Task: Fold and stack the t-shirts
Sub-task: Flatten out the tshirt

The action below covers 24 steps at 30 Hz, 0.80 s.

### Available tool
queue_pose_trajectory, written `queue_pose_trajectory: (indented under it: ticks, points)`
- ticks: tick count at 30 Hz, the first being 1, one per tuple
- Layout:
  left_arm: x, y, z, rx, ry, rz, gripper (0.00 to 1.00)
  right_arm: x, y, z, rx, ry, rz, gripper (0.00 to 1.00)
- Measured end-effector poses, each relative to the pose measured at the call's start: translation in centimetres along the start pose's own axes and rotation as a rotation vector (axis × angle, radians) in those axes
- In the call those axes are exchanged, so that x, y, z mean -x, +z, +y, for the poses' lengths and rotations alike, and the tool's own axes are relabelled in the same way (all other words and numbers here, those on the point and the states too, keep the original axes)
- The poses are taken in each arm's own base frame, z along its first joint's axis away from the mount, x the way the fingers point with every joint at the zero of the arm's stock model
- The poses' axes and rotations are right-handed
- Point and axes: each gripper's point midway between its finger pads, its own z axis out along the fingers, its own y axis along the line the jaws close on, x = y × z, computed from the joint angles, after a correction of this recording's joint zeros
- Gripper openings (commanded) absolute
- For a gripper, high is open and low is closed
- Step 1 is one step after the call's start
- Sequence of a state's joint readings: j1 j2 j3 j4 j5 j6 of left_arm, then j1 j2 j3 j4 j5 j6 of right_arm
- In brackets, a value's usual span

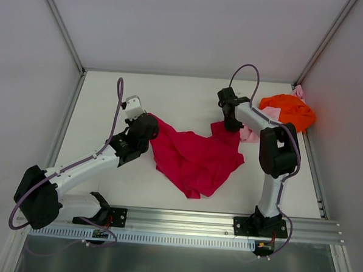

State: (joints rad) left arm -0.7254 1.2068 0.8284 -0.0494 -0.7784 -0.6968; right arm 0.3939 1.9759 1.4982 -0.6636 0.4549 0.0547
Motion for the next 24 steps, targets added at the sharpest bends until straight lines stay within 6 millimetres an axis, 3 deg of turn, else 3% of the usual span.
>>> queue_pose_trajectory:
  ticks: [2,5,13,24]
  points:
    - [-0.1,0.1,0.0,0.001,0.003,0.003,0.0,-0.2,0.7,-0.4,0.008,0.023,0.026,0.09]
    - [-0.2,0.1,0.0,0.001,0.003,0.004,0.0,0.1,1.8,-1.5,0.005,0.063,0.052,0.12]
    - [-0.5,0.2,0.1,0.007,0.012,0.01,0.0,2.4,4.4,-4.4,0.006,0.168,0.097,0.11]
    - [-0.6,0.2,0.1,0.008,0.015,0.012,0.0,3.6,7.2,-5.3,-0.016,0.211,0.153,0.09]
